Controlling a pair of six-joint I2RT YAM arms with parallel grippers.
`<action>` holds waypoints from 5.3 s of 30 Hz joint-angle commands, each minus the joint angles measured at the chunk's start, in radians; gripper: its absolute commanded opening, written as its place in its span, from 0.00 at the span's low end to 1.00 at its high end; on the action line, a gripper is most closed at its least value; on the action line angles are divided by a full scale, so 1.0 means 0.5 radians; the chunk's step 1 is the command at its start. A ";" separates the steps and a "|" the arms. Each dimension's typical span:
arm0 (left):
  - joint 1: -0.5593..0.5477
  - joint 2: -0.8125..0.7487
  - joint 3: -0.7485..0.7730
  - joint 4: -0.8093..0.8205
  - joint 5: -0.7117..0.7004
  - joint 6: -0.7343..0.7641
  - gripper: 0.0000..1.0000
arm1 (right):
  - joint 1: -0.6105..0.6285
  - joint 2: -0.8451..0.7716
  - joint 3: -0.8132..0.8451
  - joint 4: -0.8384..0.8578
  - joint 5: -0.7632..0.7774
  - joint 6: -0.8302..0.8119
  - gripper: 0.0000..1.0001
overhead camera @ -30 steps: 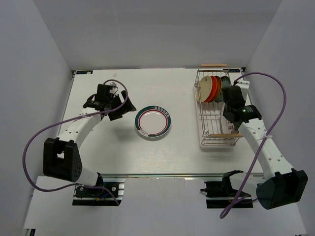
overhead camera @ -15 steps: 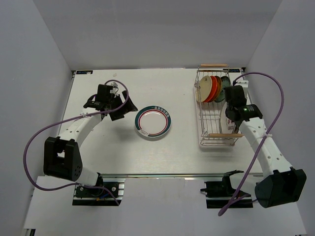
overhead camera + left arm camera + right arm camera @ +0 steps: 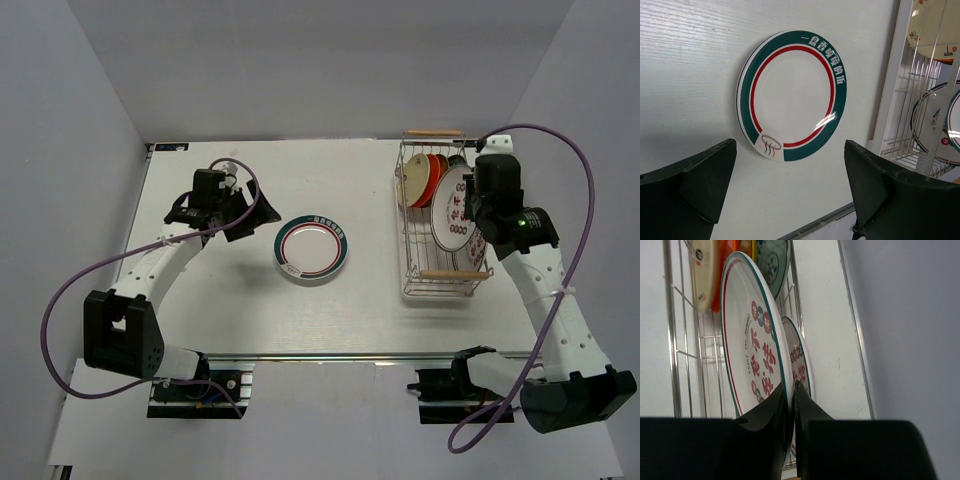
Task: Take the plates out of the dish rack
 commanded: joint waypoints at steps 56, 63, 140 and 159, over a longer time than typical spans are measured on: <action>-0.220 0.183 -0.002 0.140 0.011 0.015 0.00 | 0.125 -0.108 -0.253 0.491 -0.600 0.588 0.89; -0.201 0.419 0.183 -0.014 -0.137 0.052 0.00 | 0.125 -0.200 -0.204 0.264 -0.106 0.702 0.89; -0.254 -0.148 0.269 -0.293 -0.695 0.046 0.98 | 0.106 0.045 0.179 -0.151 0.447 0.018 0.00; -0.254 -0.360 0.262 -0.023 0.069 0.163 0.98 | 0.116 -0.016 0.076 0.649 -1.746 0.360 0.00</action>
